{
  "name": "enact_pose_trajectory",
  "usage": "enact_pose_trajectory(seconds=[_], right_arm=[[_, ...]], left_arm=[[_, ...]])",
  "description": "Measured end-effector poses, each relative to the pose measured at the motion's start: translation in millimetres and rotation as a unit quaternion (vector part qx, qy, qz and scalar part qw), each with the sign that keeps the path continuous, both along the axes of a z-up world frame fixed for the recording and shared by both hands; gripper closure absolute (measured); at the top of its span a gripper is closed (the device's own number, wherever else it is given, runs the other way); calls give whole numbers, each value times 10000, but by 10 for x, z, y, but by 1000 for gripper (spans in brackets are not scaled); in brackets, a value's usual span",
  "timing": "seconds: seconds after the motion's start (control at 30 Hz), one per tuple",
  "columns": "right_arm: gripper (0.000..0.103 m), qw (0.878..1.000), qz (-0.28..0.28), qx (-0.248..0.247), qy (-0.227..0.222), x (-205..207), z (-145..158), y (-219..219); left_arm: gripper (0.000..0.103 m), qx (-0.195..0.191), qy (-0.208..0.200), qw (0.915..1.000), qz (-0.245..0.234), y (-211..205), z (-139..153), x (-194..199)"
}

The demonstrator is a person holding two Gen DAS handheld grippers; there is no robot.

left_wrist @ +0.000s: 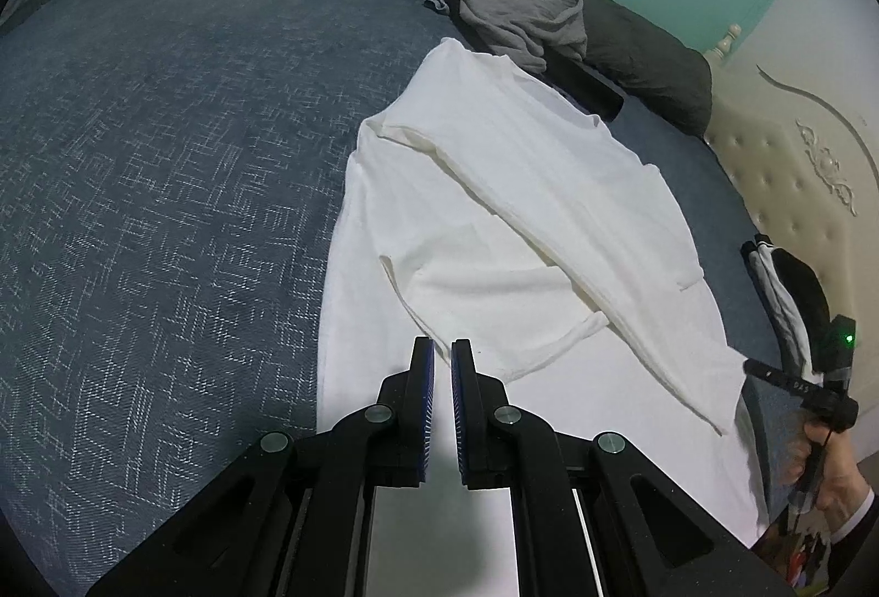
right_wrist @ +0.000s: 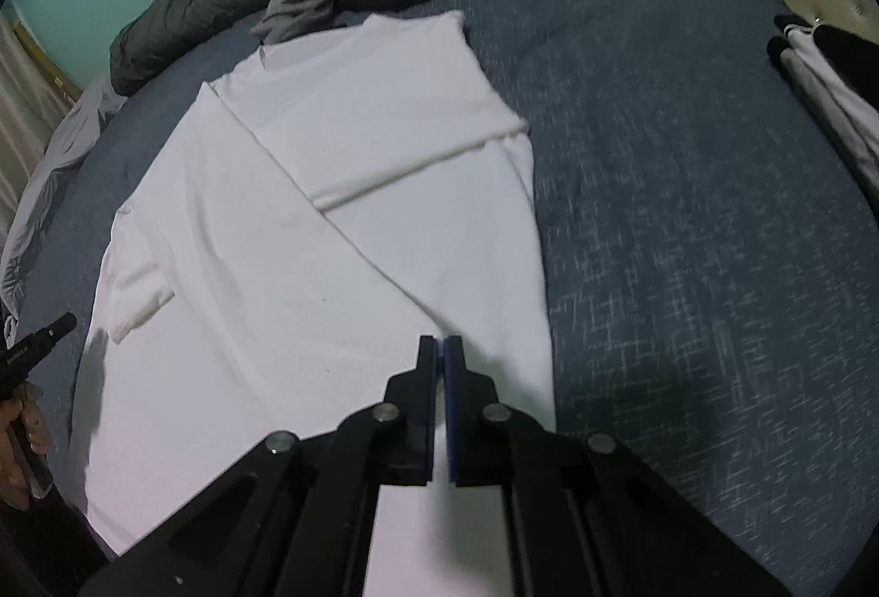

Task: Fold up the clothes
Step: 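Move the open right tool over the folded shirt body toward the hem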

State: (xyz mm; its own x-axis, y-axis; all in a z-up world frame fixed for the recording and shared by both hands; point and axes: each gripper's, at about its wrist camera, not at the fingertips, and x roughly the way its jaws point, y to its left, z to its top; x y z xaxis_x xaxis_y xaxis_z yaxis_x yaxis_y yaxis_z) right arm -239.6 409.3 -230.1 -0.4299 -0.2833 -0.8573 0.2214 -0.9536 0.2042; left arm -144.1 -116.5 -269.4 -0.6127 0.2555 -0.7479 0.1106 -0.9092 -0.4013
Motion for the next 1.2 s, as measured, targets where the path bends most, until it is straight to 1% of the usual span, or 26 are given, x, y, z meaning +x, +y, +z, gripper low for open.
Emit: enact_pose_trajectory(seconds=[0.1, 0.17, 0.4, 0.57, 0.7, 0.77, 0.87, 0.9, 0.93, 0.97, 1.0, 1.03, 1.13, 1.2], right_arm=[[101, 9998, -127, -18, 160, -73, 78, 57], [101, 9996, -220, 47, 189, -92, 90, 104], [101, 9988, -428, 195, -154, -193, -149, 147], [101, 9983, -477, 301, -115, -223, -181, 127], [98, 9972, -682, 290, 20, -176, -102, 117], [96, 9971, -731, 163, 105, -118, -28, 105], [92, 9974, -630, -335, 114, -5, 72, -21], [91, 9974, -514, -490, 74, 18, 87, -112], [88, 9971, -397, -645, 32, 42, 100, -206], [85, 9964, -280, -798, -33, 67, 97, -322], [77, 9950, -159, -972, -149, 86, 68, -470], [73, 9931, -38, -1146, -265, 105, 38, -617], [72, 9860, 309, -1528, -588, 158, -102, -1088], [72, 9813, 460, -1706, -770, 182, -214, -1391]], left_arm=[[96, -2, -4, 10000, 6, -7, -1, 2], [96, -11, 0, 10000, -9, -12, -5, 3], [96, -5, -50, 10000, 4, -40, -45, 4], [96, 22, -67, 10000, -16, -33, -62, -10], [96, 72, -81, 9999, -80, -11, -81, -55], [96, 52, -80, 9999, -108, 4, -85, -80], [96, 45, -101, 9998, -150, 25, -97, -123], [96, 32, -106, 9998, -159, 25, -98, -138], [96, 20, -111, 9998, -163, 19, -98, -157], [96, 9, -117, 9998, -164, 12, -98, -177], [96, -3, -123, 9998, -166, 5, -98, -198], [96, -28, -133, 9998, -174, -6, -100, -219], [96, -115, -178, 9996, -207, -48, -112, -286], [96, -93, -200, 9995, -226, -75, -132, -335]])
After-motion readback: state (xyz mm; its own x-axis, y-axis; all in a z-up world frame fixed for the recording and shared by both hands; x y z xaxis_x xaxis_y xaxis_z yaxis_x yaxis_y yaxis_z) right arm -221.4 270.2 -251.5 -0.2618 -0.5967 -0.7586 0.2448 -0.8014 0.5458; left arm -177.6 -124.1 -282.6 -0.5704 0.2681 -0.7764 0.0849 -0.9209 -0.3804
